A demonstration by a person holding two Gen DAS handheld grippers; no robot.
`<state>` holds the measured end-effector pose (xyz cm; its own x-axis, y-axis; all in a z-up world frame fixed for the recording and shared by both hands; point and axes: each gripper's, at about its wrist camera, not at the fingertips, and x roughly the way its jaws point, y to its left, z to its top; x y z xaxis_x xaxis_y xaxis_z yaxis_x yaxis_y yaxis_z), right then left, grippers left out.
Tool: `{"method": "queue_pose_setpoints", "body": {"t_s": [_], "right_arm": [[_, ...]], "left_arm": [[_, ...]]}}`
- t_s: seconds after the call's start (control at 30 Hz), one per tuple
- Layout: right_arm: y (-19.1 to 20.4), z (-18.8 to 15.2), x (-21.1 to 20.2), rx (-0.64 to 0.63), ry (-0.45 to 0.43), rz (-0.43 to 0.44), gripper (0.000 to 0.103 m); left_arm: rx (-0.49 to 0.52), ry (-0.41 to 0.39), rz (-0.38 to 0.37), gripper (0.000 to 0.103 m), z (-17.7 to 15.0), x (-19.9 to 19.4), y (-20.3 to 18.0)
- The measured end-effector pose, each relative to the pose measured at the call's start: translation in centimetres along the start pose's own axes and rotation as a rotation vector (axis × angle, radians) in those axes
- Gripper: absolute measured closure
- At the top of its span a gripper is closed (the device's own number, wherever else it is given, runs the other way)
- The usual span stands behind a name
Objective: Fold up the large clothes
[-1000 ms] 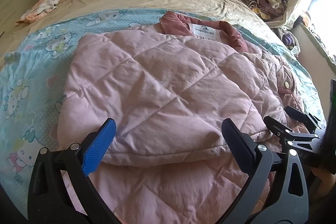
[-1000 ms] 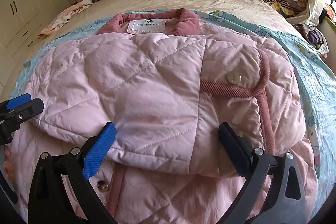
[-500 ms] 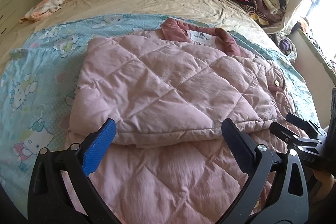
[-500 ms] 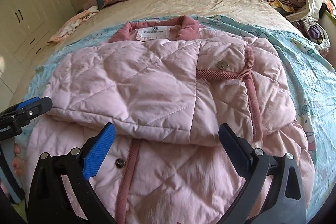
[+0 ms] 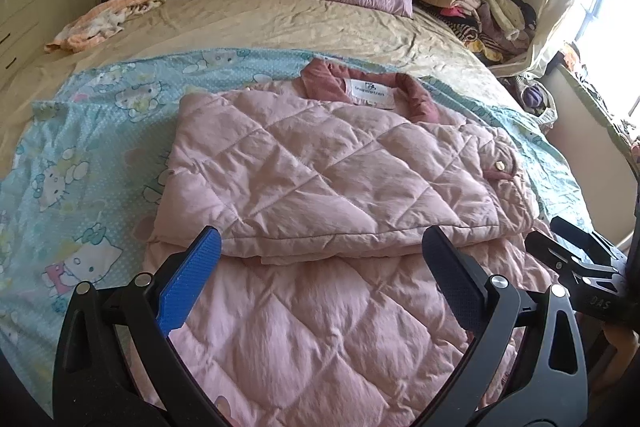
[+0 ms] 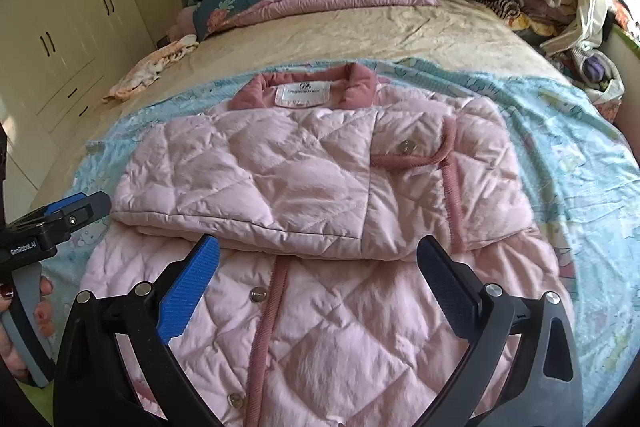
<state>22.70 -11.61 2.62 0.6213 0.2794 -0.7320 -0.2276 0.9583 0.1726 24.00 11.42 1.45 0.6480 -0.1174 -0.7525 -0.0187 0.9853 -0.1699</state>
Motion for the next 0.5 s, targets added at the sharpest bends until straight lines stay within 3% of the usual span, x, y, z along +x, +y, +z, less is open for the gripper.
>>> {"method": "queue_pose_setpoints", "body": {"t_s": [0.5], "right_arm": [[0.5,-0.1,-6.3,-0.010,-0.103,0.020,0.004]], "left_arm": [[0.017,-0.071,-0.016,0.009,-0.6,-4.6,-1.6]]}}
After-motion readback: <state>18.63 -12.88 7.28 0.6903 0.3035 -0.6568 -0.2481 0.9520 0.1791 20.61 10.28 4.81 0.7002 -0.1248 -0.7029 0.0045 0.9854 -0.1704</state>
